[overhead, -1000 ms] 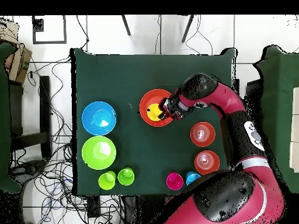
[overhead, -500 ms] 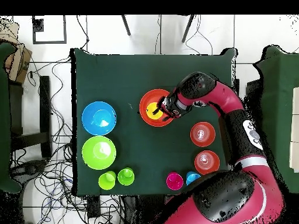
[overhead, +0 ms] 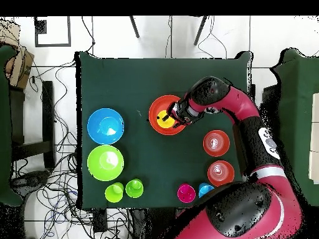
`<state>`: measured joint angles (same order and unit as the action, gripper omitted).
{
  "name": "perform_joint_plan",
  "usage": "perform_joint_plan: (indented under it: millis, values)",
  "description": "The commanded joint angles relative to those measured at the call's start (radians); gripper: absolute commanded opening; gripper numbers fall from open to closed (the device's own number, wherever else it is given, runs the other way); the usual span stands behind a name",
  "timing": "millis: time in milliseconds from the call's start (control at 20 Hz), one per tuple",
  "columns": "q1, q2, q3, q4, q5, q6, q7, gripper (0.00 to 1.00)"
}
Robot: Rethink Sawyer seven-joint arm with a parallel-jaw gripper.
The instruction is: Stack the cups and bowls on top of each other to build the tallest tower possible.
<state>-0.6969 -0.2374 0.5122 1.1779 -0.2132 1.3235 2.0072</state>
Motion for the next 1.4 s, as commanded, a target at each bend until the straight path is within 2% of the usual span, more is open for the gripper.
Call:
perform_joint_plan:
  millis: [50, 350, 800, 1000, 1150, 1200, 1400]
  values:
    - [0.016, -0.011, 0.047, -0.007, -0.061, -0.102, -0.202, 1.0]
    - [-0.006, -0.112, 0.044, 0.131, -0.04, -0.134, -0.152, 1.0]
    - [-0.026, -0.227, 0.044, 0.249, -0.023, -0.148, -0.121, 1.0]
    - [-0.048, -0.284, 0.05, 0.358, -0.056, -0.295, -0.118, 1.0]
    - [-0.054, -0.344, 0.049, 0.459, -0.109, -0.468, -0.095, 1.0]
    - [-0.052, -0.36, 0.044, 0.486, -0.134, -0.534, -0.081, 1.0]
    - [-0.021, -0.432, 0.007, 0.564, -0.212, -0.695, -0.033, 1.0]
